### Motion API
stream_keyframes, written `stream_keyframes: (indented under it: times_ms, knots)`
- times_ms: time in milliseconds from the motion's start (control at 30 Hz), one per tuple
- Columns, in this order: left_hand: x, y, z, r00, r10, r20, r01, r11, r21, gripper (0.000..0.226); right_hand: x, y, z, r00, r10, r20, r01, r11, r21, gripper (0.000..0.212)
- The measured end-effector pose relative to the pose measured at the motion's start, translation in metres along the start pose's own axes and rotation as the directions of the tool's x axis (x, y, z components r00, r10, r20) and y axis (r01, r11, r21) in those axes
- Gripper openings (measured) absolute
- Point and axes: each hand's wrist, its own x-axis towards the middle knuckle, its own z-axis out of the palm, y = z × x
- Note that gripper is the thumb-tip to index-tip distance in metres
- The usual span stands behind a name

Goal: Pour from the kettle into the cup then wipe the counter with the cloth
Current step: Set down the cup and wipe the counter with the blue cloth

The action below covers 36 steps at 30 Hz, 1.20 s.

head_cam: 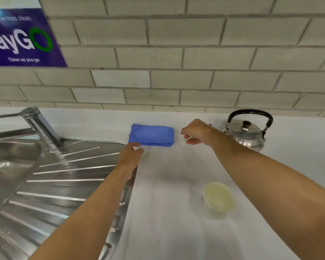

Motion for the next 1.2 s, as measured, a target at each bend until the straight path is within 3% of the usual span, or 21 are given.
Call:
stream_keyframes:
  times_ms: [100,233,367,467,633,833,900,967,1100,1200]
  knots:
    - [0.027,0.002,-0.006,0.998,0.043,0.056,-0.042,0.999,-0.017,0.037,0.016,-0.001,0.029,0.996,0.085,0.013,-0.085,0.996,0.033,0.022]
    - [0.058,0.003,-0.01,0.993,0.054,0.1,-0.064,0.992,0.107,0.021,0.034,0.0,0.053,0.99,0.141,-0.009,-0.139,0.984,0.11,0.027]
    - [0.082,-0.001,-0.012,0.996,0.038,0.077,-0.052,0.979,0.199,0.055,0.047,-0.002,0.062,0.983,0.174,-0.06,-0.163,0.976,0.146,0.028]
    - [0.093,0.0,-0.013,0.999,0.029,0.026,-0.034,0.976,0.216,0.053,0.052,-0.005,0.066,0.977,0.205,-0.059,-0.187,0.956,0.228,0.022]
    - [0.107,0.007,-0.015,0.999,-0.034,0.037,0.02,0.946,0.323,0.029,0.055,-0.011,0.07,0.966,0.251,-0.057,-0.225,0.931,0.287,0.027]
    - [0.118,0.009,-0.017,1.0,-0.025,0.002,0.024,0.983,0.18,0.011,0.058,-0.018,0.073,0.97,0.238,-0.044,-0.2,0.891,0.408,0.032]
    - [0.119,0.011,-0.019,0.999,-0.043,-0.032,0.047,0.991,0.129,0.019,0.059,-0.019,0.072,0.979,0.2,-0.031,-0.164,0.876,0.453,0.026]
    - [0.118,0.014,-0.021,0.996,-0.063,-0.058,0.065,0.997,0.029,0.035,0.055,-0.022,0.07,0.989,0.149,0.014,-0.136,0.858,0.495,0.024]
    - [0.106,0.025,-0.028,0.996,-0.064,-0.053,0.05,0.971,-0.235,0.021,0.041,-0.029,0.057,0.984,0.045,0.171,-0.126,0.857,0.5,0.048]
    - [0.088,0.036,-0.032,0.999,-0.051,-0.018,0.042,0.937,-0.347,0.022,0.025,-0.035,0.047,0.968,-0.014,0.249,-0.092,0.908,0.409,0.048]
